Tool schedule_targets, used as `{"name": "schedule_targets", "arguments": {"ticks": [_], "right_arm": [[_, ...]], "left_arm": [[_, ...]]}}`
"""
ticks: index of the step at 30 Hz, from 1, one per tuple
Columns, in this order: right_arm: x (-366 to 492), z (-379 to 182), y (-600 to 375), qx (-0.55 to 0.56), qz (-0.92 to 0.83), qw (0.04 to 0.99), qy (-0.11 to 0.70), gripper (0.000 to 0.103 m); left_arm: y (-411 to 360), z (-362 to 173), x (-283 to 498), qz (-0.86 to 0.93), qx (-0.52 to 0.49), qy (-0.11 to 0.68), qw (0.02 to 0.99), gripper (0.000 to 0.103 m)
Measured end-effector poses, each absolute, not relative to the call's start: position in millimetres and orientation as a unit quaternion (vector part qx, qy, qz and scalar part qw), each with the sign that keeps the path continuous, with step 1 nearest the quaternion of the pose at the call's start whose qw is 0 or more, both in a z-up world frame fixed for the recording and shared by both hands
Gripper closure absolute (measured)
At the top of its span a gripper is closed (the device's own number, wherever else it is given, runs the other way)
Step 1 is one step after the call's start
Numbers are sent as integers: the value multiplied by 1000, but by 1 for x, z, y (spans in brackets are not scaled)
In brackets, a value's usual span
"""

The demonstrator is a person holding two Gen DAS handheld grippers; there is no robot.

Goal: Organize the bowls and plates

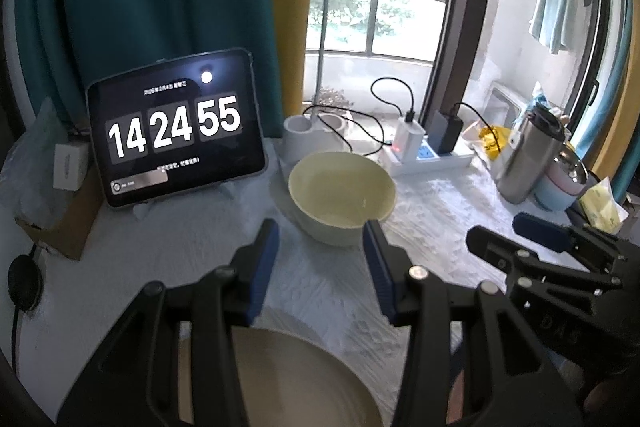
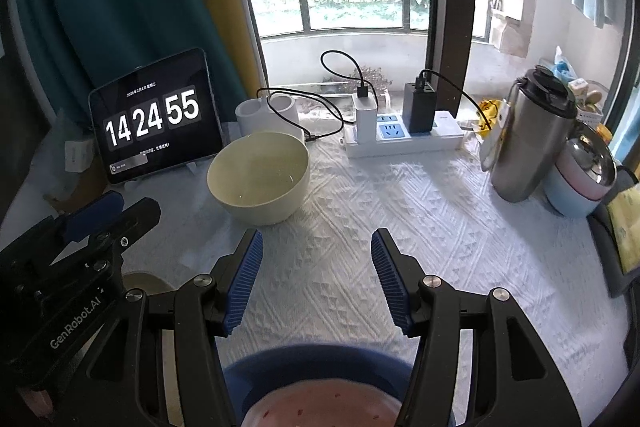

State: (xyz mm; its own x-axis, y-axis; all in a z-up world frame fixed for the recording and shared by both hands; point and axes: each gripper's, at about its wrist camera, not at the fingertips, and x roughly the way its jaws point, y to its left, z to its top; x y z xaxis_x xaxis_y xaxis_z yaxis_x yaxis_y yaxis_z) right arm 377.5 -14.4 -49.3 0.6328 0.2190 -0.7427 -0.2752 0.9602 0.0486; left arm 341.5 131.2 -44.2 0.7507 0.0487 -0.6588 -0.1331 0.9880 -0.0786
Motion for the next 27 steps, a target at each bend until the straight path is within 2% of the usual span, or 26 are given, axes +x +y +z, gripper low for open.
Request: {"name": "schedule_targets", "arguments": {"ticks": [27], "right_arm": [[470,-75,20,-64,135,883,445,44]], "left_arm": [[158,-79,433,38,-82,414,906,58]]}}
